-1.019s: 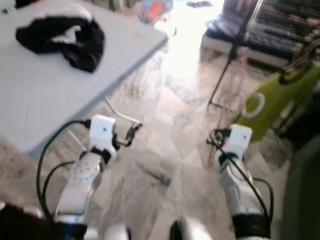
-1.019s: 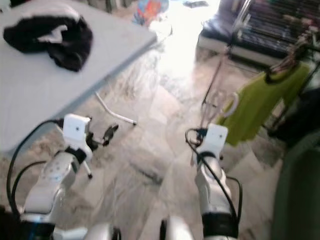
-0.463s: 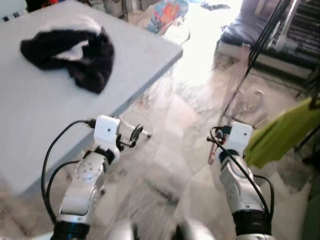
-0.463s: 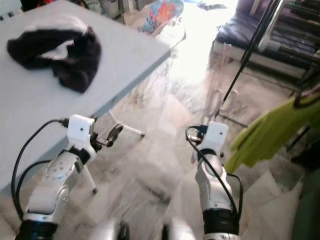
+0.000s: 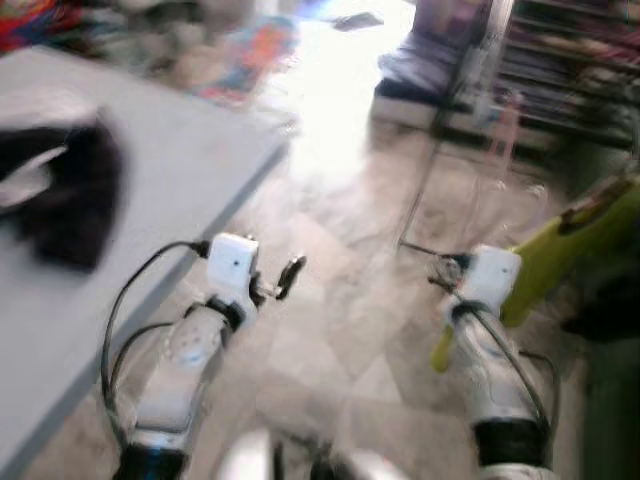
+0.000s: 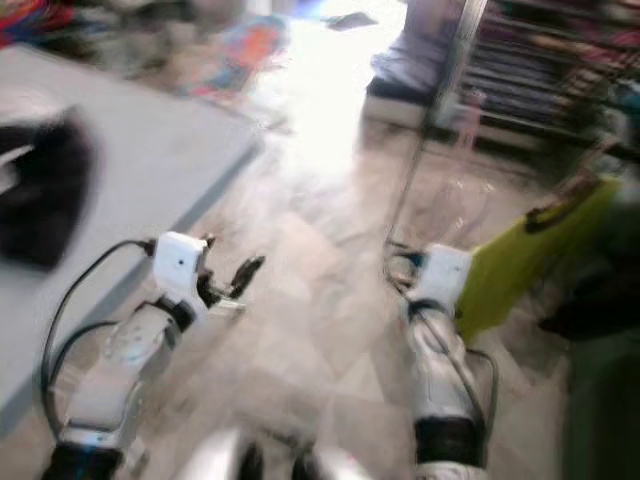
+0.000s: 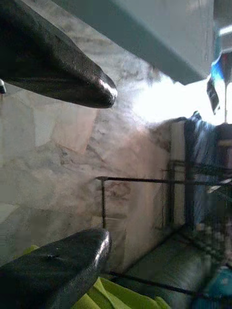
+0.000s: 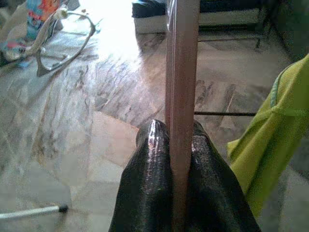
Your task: Hang hanger
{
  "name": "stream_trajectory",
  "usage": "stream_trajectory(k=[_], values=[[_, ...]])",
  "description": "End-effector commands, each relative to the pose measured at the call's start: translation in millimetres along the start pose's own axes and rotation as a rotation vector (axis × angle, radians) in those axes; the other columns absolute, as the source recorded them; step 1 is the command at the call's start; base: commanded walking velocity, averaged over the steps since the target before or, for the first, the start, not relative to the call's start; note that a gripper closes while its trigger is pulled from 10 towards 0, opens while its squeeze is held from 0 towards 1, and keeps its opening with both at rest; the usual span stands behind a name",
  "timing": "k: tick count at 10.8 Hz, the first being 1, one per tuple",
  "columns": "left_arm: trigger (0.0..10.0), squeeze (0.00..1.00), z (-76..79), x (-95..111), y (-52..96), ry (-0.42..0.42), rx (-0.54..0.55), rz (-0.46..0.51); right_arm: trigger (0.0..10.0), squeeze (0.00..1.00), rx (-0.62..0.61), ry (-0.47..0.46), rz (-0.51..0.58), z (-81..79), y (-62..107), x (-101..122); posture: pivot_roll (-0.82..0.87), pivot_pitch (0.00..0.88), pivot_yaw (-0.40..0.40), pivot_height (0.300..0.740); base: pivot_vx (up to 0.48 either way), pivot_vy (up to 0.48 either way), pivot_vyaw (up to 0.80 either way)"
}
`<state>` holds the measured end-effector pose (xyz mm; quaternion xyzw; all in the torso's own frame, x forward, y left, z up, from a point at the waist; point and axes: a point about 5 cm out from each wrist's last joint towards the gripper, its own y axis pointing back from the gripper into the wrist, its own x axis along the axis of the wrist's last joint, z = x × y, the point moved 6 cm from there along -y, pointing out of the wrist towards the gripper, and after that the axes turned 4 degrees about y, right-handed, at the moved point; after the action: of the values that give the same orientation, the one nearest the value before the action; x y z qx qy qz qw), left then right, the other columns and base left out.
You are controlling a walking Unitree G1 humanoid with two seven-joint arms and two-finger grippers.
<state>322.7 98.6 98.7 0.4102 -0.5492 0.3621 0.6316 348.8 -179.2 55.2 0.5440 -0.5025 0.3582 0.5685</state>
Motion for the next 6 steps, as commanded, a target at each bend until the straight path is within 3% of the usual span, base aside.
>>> stream_trajectory(k=[1,2,4,6], values=[[10.0,0.0,6.6,4.1,-2.0,0.002,-0.024,0.012,10.0,0.0,-0.036,0.009,-0.006,12.4,-1.1,0.0,-0.03,0.099,-0.032,0.74,0.48,0.0,-0.8],[10.0,0.0,7.2,2.3,-2.9,0.009,-0.029,0.0,10.0,0.0,-0.034,0.008,-0.015,12.2,-1.8,-1.3,-0.03,0.096,-0.03,0.74,0.431,0.0,-0.8],[10.0,0.0,6.5,3.7,-3.6,0.001,-0.028,0.006,10.0,0.0,-0.02,0.023,-0.069,9.5,-0.7,-12.9,-0.03,0.093,-0.029,0.74,0.364,0.308,0.0],[10.0,0.0,9.0,7.4,-3.4,0.002,-0.031,0.029,10.0,0.0,0.046,0.057,-0.227,-1.2,10.1,-50.1,-0.03,0.093,-0.031,0.74,0.0,0.0,0.0]])
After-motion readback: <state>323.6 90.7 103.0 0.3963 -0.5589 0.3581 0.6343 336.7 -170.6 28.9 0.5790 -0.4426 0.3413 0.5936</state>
